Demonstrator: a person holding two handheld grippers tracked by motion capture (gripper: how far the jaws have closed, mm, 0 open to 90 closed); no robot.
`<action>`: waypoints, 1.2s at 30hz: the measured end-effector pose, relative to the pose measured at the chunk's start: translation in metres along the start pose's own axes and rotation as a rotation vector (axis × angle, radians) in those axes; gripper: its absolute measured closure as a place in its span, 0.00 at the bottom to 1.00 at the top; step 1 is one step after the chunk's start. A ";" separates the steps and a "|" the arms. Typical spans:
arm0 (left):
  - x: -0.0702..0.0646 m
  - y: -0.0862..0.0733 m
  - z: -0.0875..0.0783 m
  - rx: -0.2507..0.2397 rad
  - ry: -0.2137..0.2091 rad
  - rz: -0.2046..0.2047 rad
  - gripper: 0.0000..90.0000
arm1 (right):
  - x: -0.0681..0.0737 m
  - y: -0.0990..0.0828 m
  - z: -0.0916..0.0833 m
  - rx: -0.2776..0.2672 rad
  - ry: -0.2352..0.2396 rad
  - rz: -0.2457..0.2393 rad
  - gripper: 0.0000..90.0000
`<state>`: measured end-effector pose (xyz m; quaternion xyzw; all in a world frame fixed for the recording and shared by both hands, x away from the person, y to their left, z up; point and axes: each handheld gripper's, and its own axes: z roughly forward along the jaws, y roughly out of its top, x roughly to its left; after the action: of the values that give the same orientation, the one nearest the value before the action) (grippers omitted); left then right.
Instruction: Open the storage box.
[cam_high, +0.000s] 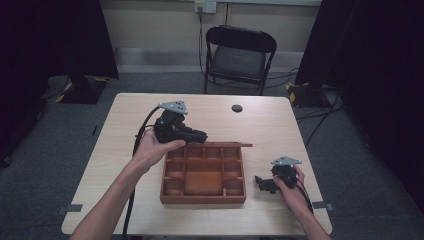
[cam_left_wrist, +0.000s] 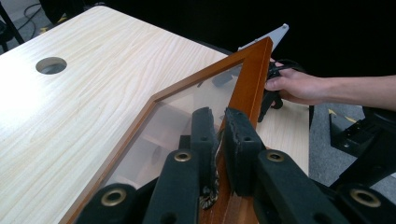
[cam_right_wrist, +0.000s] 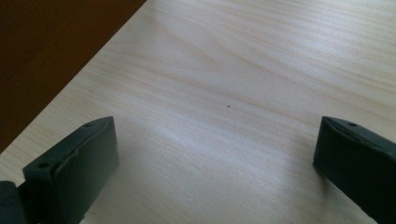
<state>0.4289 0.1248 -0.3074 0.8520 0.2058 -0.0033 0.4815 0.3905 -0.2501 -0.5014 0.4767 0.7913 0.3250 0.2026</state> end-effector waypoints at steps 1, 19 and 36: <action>0.000 0.000 0.000 -0.002 0.002 0.000 0.92 | 0.000 0.000 0.000 0.000 0.000 0.000 0.00; 0.001 -0.001 -0.001 -0.005 0.001 0.001 0.92 | 0.000 0.000 0.000 0.000 0.000 0.000 0.00; 0.001 -0.001 -0.001 -0.008 0.000 -0.003 0.92 | 0.000 0.000 0.000 0.000 0.000 0.000 0.00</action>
<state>0.4292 0.1258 -0.3078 0.8498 0.2072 -0.0031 0.4847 0.3905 -0.2501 -0.5014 0.4766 0.7913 0.3250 0.2025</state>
